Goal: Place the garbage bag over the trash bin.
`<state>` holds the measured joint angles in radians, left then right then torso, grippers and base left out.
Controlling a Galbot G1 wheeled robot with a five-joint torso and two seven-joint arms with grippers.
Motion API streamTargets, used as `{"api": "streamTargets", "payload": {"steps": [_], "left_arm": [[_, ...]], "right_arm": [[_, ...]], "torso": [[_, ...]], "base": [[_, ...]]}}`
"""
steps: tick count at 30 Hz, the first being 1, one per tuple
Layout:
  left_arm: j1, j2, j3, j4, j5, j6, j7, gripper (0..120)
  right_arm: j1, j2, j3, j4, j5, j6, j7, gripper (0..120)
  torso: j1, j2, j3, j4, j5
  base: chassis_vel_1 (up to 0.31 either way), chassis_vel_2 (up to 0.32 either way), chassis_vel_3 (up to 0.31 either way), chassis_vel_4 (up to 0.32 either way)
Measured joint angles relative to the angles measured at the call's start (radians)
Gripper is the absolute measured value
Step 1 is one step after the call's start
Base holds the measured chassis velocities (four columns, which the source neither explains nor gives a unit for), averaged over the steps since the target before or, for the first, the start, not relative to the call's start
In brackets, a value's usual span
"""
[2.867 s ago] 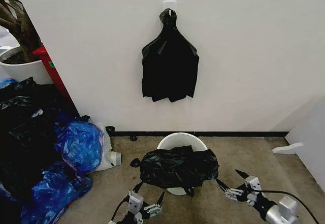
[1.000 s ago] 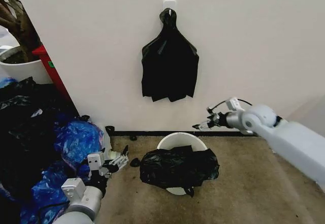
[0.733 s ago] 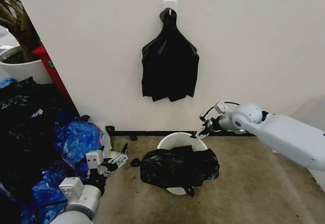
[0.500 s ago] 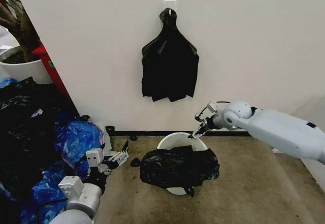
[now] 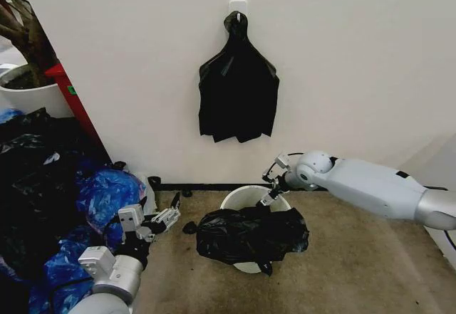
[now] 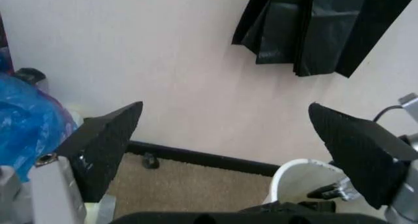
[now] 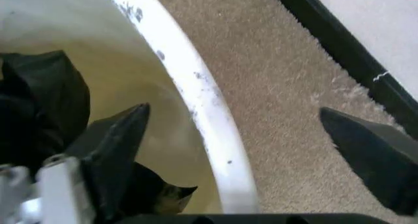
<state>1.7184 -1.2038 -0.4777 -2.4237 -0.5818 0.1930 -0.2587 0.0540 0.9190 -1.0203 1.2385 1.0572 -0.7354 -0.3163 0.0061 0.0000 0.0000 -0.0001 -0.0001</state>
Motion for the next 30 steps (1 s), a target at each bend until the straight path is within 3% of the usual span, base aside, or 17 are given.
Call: {"api": "streamTargets", "payload": {"steps": [14, 24, 30], "left_arm": [[0.006, -0.019, 0.034, -0.002, 0.033, -0.013, -0.004, 100], [-0.009, -0.011, 0.049, 0.007, 0.031, -0.017, -0.019, 100], [-0.020, 0.000, 0.058, 0.008, 0.027, -0.018, -0.020, 100]], "right_arm": [[0.000, 0.006, -0.006, 0.004, -0.030, 0.000, -0.001, 41], [-0.019, -0.053, 0.012, 0.079, -0.008, 0.000, 0.043, 4], [-0.023, -0.130, 0.061, 0.148, 0.022, 0.000, 0.104, 0]], "torso": [[0.000, 0.000, 0.000, -0.0001, 0.0001], [0.000, 0.000, 0.000, -0.0001, 0.0002], [0.000, 0.000, 0.000, 0.0000, 0.0002]], "base": [[0.000, 0.000, 0.000, 0.000], [0.000, 0.000, 0.000, 0.000], [0.000, 0.000, 0.000, 0.000]]}}
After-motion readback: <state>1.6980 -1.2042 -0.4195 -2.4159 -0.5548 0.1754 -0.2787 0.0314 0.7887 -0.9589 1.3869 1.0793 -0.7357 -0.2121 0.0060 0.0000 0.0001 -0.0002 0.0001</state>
